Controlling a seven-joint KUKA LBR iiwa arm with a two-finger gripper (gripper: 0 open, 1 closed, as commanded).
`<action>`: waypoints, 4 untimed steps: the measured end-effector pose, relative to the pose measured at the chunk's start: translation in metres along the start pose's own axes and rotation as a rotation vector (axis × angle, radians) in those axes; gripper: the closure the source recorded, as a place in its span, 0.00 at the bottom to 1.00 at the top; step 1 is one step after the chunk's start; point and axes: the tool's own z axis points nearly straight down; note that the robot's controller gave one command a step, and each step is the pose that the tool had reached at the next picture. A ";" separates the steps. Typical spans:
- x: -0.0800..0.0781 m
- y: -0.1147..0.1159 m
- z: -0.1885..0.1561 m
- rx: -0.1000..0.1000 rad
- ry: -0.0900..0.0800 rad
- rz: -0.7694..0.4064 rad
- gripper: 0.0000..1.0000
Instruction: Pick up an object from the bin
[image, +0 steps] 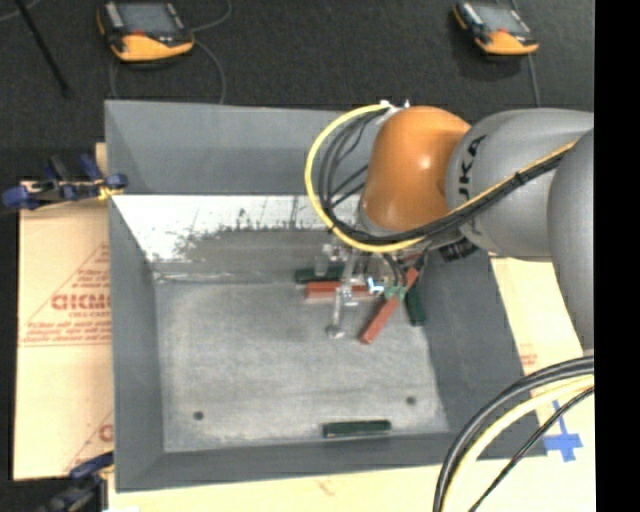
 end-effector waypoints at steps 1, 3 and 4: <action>-0.030 -0.047 0.079 0.000 0.011 0.068 0.00; 0.018 -0.120 0.074 0.004 0.000 0.155 0.00; 0.016 -0.117 0.074 0.003 -0.002 0.151 1.00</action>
Offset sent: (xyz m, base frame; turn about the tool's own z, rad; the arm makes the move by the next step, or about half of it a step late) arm 0.0314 -0.0448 -0.0761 0.0658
